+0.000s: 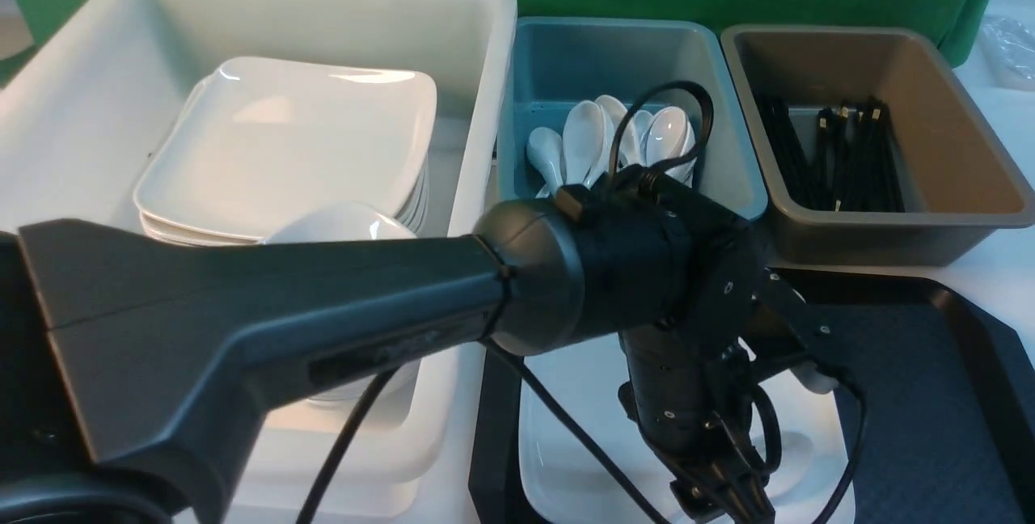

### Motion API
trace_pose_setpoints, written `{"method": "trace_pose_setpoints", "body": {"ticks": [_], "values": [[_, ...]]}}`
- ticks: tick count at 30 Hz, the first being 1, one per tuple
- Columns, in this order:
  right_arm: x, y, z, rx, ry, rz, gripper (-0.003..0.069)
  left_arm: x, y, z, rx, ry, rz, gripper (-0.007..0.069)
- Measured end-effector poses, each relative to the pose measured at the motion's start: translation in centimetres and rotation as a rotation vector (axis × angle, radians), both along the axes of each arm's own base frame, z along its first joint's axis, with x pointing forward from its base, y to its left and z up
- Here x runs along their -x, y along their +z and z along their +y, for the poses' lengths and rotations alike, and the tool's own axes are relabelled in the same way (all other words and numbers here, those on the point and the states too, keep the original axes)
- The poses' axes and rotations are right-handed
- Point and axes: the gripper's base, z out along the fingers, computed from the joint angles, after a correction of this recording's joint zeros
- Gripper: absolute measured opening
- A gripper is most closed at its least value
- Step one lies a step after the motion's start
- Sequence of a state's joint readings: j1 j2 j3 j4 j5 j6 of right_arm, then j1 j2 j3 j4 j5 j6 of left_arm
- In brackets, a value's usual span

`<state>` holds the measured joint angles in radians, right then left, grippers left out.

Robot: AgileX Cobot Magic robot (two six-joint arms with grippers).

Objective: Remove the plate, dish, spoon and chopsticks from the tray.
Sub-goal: Use the left arm to grab a soup spoon from the plate

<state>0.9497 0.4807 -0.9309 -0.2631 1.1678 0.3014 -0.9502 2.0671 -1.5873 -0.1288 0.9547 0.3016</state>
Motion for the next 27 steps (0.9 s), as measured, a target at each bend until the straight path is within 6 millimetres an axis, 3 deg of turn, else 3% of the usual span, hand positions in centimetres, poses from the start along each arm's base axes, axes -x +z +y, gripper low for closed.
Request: {"method": "trace_pose_setpoints", "body": {"ticks": [5,11,19,23,27], "values": [[0.0,0.0,0.0,0.001,0.004,0.001,0.0086,-0.6,-1.1,-0.1,-0.029,-0.003,-0.038,0.0462],[0.0,0.0,0.0,0.000,0.005,0.001,0.0091,-0.5,-1.5,-0.2,-0.034,0.007,-0.012,0.0421],[0.0,0.0,0.0,0.001,0.005,0.001,0.0091,-0.7,0.1,-0.7,-0.025,-0.001,-0.012,0.0412],[0.0,0.0,0.0,0.000,0.005,0.000,0.0091,0.1,1.2,-1.2,0.030,0.001,0.058,0.0412],[0.0,0.0,0.0,0.000,0.005,0.000,0.0091,1.2,-0.1,-1.8,-0.028,-0.085,0.058,0.0412]]}}
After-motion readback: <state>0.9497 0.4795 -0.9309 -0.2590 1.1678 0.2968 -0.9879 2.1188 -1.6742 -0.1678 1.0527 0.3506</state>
